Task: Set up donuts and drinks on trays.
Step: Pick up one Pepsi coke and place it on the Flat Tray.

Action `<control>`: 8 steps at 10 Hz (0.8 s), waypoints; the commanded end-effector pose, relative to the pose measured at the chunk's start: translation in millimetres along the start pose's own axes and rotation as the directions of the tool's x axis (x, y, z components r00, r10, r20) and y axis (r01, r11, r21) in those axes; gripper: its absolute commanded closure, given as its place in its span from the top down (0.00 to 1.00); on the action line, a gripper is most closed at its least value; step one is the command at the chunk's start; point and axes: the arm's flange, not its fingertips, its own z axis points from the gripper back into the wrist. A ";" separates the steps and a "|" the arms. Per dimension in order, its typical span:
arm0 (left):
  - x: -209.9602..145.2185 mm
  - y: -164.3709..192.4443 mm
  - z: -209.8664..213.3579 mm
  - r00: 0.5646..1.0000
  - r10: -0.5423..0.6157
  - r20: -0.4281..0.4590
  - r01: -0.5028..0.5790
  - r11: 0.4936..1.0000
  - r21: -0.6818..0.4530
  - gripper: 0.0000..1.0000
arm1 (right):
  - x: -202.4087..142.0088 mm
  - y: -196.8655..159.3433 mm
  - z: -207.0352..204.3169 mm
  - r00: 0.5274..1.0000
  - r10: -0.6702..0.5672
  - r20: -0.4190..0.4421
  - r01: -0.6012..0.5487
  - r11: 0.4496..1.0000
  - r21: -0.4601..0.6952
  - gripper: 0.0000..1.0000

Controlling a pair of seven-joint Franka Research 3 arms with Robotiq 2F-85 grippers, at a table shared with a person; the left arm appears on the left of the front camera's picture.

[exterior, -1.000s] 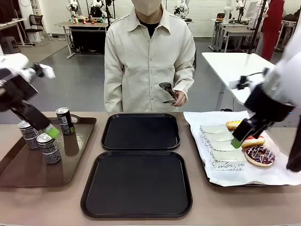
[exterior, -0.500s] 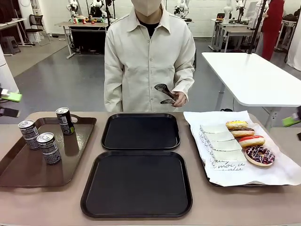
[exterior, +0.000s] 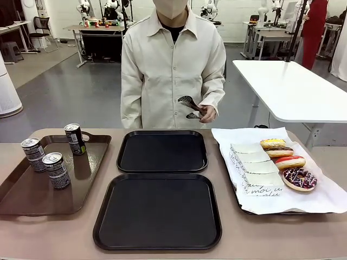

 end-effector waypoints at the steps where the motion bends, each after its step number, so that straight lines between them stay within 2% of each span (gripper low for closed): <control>1: -59.5 -0.2 -9.0 0.999 -0.018 0.035 0.018 1.000 0.008 1.00 | -3.8 -25.7 1.7 0.999 0.003 -0.034 0.002 0.991 0.132 1.00; 4: -72.8 4.2 11.0 0.996 -0.028 0.080 0.028 1.000 -0.007 1.00 | -16.9 -77.4 3.4 0.998 -0.060 0.009 0.054 0.948 0.313 1.00; 6: -81.2 5.3 16.2 0.993 -0.029 0.111 0.033 0.999 -0.031 1.00 | -23.1 -101.8 -7.2 0.994 -0.106 0.018 0.091 0.921 0.379 1.00; 7: -86.1 6.3 22.3 0.992 -0.038 0.120 0.045 0.997 -0.055 1.00 | -24.2 -111.4 -15.5 0.991 -0.133 -0.007 0.126 0.918 0.375 1.00; 8: -88.3 4.0 22.4 0.995 -0.041 0.092 0.046 0.998 -0.049 1.00 | -23.4 -114.3 -20.4 0.990 -0.140 -0.018 0.137 0.922 0.363 1.00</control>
